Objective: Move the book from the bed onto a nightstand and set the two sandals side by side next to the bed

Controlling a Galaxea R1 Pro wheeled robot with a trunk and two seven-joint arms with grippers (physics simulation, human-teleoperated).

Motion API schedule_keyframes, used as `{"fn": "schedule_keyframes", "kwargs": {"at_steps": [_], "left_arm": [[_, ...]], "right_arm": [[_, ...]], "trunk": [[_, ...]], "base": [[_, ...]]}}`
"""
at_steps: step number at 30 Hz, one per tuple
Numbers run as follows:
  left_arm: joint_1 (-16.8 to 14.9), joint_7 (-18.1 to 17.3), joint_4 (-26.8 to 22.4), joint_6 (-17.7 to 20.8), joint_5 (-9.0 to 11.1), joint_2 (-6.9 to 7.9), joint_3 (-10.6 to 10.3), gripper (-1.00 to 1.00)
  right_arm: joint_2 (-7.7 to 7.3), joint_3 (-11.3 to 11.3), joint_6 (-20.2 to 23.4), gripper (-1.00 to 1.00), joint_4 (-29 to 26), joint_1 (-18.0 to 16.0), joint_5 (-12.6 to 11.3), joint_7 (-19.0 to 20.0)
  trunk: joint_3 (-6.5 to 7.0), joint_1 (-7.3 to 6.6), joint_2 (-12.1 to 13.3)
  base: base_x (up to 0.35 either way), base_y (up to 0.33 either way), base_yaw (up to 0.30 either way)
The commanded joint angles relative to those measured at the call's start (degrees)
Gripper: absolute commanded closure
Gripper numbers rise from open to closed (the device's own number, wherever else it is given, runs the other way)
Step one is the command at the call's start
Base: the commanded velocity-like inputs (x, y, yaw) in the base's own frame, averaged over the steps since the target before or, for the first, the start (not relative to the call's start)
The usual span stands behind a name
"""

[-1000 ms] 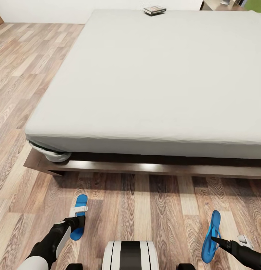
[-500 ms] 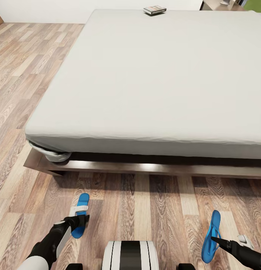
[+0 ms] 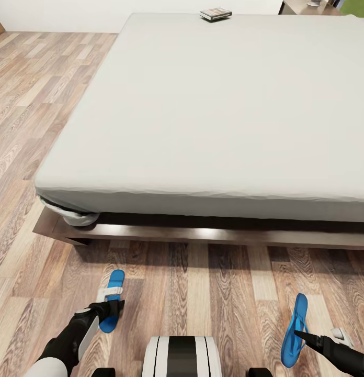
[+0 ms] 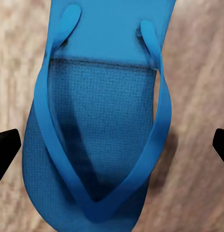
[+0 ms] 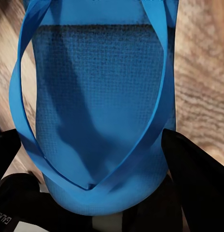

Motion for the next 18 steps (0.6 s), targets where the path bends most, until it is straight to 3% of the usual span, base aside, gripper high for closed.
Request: {"fn": "schedule_keyframes", "kwargs": {"at_steps": [1,18], "left_arm": [[0.0,-0.29,-0.09,0.39,0.22,-0.02,0.22,-1.0],[0.0,-0.46,-0.13,0.62,0.37,0.01,0.3,-1.0]], "right_arm": [[0.01,-0.05,0.41,1.0,0.02,-0.02,-0.23,0.08],[0.01,-0.04,0.4,1.0,0.02,-0.02,-0.23,0.08]], "trunk": [[0.19,-0.03,0.0],[3.96,-0.47,0.23]], "base": [[0.0,0.0,0.0],[0.0,0.0,0.0]]}}
